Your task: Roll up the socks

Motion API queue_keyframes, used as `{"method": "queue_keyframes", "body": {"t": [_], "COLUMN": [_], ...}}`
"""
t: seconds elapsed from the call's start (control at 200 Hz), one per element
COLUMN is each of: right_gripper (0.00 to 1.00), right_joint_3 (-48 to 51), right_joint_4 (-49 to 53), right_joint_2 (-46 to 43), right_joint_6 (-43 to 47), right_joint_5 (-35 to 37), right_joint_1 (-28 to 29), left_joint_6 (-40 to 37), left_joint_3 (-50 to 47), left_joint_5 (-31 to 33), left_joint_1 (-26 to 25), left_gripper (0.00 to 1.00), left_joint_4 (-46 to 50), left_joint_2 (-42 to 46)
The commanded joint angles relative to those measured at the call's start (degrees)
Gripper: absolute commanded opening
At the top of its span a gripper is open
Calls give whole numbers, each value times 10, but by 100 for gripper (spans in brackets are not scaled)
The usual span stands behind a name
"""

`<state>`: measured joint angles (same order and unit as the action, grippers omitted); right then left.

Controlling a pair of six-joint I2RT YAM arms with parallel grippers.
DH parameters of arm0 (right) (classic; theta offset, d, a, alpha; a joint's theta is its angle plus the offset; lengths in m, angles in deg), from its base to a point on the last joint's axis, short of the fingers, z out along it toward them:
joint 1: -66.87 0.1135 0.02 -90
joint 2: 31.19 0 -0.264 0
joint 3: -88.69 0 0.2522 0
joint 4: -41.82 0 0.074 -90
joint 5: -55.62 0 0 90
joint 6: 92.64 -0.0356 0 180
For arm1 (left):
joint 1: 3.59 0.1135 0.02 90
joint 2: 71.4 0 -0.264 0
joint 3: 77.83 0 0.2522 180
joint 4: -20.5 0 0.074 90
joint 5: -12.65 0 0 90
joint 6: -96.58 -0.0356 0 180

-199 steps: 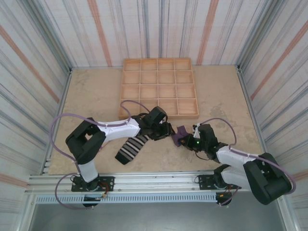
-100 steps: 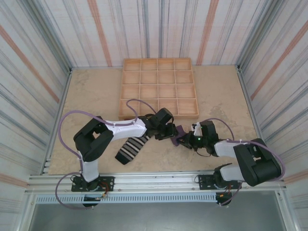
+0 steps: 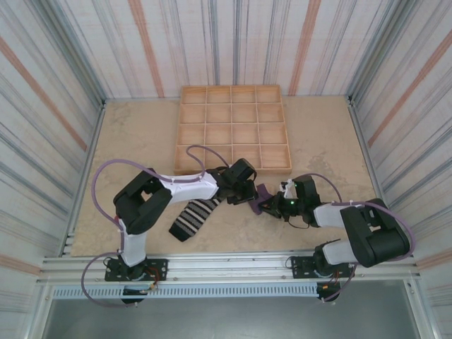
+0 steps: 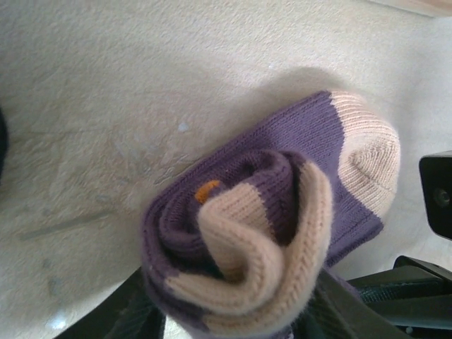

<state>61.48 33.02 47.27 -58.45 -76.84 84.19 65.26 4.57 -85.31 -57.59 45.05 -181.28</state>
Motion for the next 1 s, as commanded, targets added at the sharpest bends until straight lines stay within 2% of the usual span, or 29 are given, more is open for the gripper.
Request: {"method": "queue_keyframes", "body": {"t": [0.0,0.125,0.22,0.301,0.386,0.451,0.506,0.696,0.882,0.997], "right_gripper": [0,0,7,28,48,60,65,73,76,76], "right_joint_3": [24,12,-8,-32,-71,-104,-124,-162,-151,-140], "right_joint_4": [96,133,187,245,340,413,452,498,444,392], "right_joint_2": [-9,-34,-58,-94,-143,-181,-209,-281,-295,-279], "right_joint_6": [-20,-1,28,61,104,134,152,216,277,306], "right_joint_5": [23,28,42,62,117,181,225,399,524,569], "right_joint_1": [-10,-12,-11,-9,5,25,41,149,274,337], "left_joint_6": [1,-5,-14,-22,-32,-40,-47,-67,-65,-60], "left_joint_3": [16,42,58,74,88,103,115,161,177,179], "left_joint_5": [13,14,15,8,-10,-25,-29,-56,-86,-100], "left_joint_1": [11,11,11,14,17,20,21,25,29,29], "left_gripper": [36,19,9,3,1,1,1,1,2,2], "left_joint_4": [49,87,113,138,161,189,214,294,321,322], "left_joint_2": [-28,-42,-49,-56,-59,-60,-60,-66,-74,-78]}}
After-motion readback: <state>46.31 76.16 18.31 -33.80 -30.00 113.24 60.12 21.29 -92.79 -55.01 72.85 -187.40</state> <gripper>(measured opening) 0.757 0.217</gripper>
